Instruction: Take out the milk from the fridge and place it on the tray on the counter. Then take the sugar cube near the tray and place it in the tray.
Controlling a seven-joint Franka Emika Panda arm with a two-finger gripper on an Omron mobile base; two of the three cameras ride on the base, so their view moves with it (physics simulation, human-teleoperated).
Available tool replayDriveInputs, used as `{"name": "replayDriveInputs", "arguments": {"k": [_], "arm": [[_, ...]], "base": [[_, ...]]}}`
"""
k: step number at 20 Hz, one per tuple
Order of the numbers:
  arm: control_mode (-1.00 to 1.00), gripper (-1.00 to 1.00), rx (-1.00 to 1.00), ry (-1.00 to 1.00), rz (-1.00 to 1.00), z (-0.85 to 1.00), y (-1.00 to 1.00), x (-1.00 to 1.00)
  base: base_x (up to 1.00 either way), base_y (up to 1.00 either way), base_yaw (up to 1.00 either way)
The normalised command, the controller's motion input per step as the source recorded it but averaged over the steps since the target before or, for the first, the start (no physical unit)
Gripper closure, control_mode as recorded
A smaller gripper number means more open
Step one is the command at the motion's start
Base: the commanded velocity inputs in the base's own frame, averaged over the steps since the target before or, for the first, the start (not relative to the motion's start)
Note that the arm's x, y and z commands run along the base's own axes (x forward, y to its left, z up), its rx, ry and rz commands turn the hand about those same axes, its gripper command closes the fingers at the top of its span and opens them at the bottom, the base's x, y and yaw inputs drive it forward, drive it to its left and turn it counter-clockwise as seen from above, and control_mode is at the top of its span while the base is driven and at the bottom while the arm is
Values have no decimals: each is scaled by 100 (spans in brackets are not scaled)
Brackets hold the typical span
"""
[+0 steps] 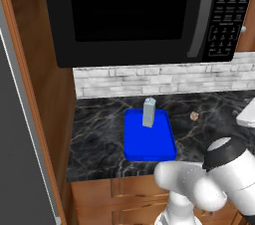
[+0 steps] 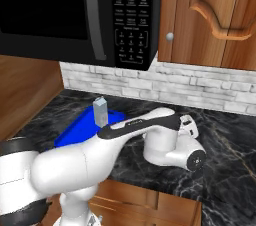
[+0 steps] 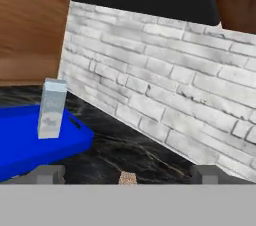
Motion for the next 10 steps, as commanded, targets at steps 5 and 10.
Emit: {"name": "replayDriveInputs", "arguments": {"k": [5, 10], "arm": [[-100, -100, -22, 39, -14, 0, 10, 1], [-100, -100, -13, 43, 1, 0, 7, 6]], "base": [[0, 0, 0], [0, 0, 0]]}}
